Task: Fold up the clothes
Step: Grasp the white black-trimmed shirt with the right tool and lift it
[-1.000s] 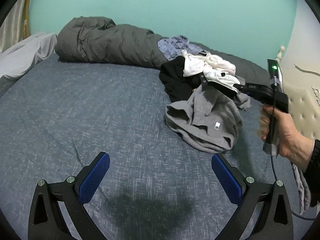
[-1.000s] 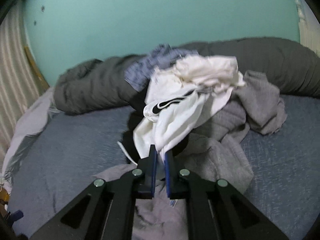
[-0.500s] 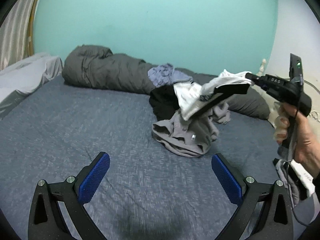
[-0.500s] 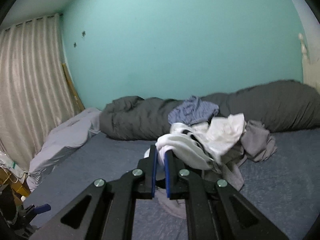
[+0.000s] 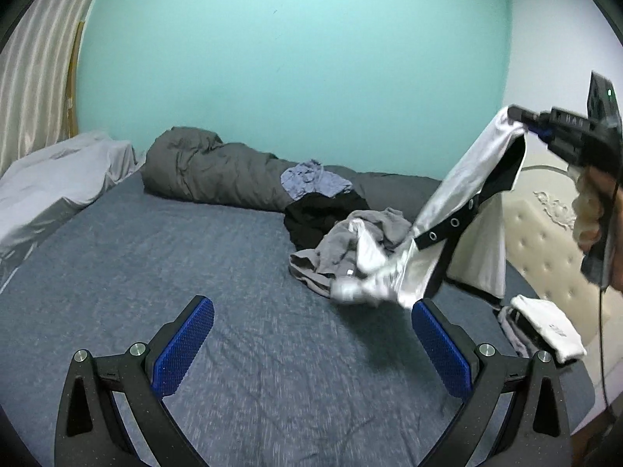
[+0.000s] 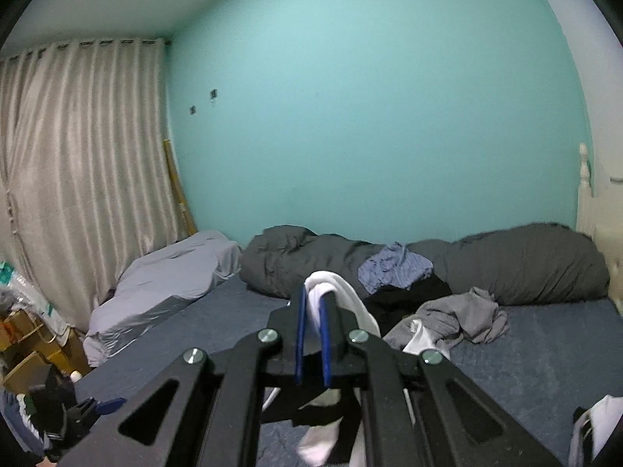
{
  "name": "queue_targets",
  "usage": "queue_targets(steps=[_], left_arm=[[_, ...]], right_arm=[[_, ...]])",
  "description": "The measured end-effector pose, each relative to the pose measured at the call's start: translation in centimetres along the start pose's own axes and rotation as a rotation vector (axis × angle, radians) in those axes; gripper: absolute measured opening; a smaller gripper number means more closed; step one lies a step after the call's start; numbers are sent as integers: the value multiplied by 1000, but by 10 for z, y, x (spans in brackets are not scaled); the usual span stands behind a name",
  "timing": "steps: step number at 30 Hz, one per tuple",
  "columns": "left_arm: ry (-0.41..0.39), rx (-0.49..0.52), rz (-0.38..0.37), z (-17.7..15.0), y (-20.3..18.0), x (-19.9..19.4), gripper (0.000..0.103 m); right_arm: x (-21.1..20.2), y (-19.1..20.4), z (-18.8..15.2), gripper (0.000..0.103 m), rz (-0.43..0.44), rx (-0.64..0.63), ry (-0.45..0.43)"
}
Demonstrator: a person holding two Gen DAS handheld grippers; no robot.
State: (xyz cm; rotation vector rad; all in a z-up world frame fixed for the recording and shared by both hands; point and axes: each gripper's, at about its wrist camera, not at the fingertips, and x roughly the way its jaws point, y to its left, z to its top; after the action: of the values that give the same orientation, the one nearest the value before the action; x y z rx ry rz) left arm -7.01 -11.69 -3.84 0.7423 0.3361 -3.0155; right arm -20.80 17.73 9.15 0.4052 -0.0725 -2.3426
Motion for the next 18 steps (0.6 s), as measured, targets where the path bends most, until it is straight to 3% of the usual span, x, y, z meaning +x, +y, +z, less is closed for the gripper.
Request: queue_targets(steps=[5, 9, 13, 18], left_arm=[[-12, 7, -29, -1, -8, -32, 103], [-9, 8, -54, -7, -13, -47, 103], [10, 0, -64, -18, -14, -53, 103], [55, 8, -59, -37, -13, -51, 103]], right_arm=[[-45, 20, 8, 6, 33, -4, -15], [-66, 30, -6, 6, 62, -25, 15], [-60, 24, -47, 7, 54, -27, 133], [-14, 17, -127, 7, 15, -15, 341]])
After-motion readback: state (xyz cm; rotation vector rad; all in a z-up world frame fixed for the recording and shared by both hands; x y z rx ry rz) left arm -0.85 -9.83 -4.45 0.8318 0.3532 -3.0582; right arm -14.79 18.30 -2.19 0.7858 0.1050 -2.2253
